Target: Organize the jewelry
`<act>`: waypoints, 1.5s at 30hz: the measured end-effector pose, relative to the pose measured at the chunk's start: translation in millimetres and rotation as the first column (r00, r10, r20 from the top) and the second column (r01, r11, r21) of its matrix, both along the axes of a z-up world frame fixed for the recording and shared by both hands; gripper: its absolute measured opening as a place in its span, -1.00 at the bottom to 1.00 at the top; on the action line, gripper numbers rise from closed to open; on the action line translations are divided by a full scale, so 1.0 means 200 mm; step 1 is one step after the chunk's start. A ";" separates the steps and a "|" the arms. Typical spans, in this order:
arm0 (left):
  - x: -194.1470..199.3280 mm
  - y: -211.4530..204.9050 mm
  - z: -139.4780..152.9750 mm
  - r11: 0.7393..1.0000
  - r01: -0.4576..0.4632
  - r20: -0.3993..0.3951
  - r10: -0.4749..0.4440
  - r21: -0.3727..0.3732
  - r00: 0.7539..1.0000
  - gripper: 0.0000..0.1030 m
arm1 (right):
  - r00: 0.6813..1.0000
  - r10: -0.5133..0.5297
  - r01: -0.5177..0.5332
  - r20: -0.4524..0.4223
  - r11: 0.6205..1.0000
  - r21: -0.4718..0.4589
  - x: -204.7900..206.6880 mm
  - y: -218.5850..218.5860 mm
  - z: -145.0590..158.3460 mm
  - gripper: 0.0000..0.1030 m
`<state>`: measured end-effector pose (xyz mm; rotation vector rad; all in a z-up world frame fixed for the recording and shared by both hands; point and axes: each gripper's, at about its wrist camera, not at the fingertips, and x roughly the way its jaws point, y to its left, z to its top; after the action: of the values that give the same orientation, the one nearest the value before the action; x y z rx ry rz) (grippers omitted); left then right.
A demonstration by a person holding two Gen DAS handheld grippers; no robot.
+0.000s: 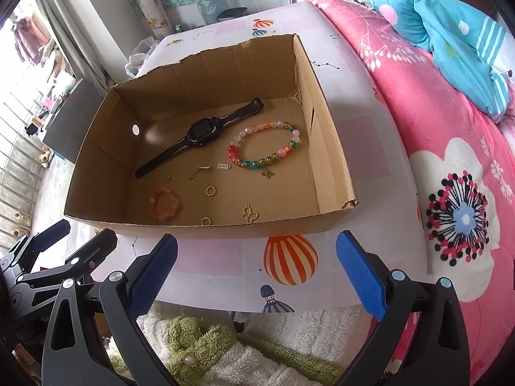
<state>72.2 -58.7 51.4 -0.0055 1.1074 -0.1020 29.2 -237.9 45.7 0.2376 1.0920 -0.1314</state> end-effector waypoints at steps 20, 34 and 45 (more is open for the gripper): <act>0.01 0.01 -0.02 1.000 -0.003 -0.004 0.003 -0.004 1.000 0.83 | 1.000 0.005 -0.005 0.002 1.000 -0.006 0.01 0.01 0.00 0.87; 0.01 0.00 -0.02 1.000 -0.002 -0.006 0.002 -0.002 1.000 0.83 | 1.000 0.006 -0.006 0.002 1.000 -0.006 0.01 0.01 0.00 0.87; 0.01 0.00 -0.02 1.000 0.001 -0.009 -0.001 -0.002 1.000 0.83 | 1.000 0.005 -0.005 0.002 1.000 -0.003 0.00 0.00 -0.01 0.87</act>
<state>73.5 -58.1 47.6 -0.0071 1.1164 -0.1039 30.1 -237.0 44.6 0.2323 1.0907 -0.1281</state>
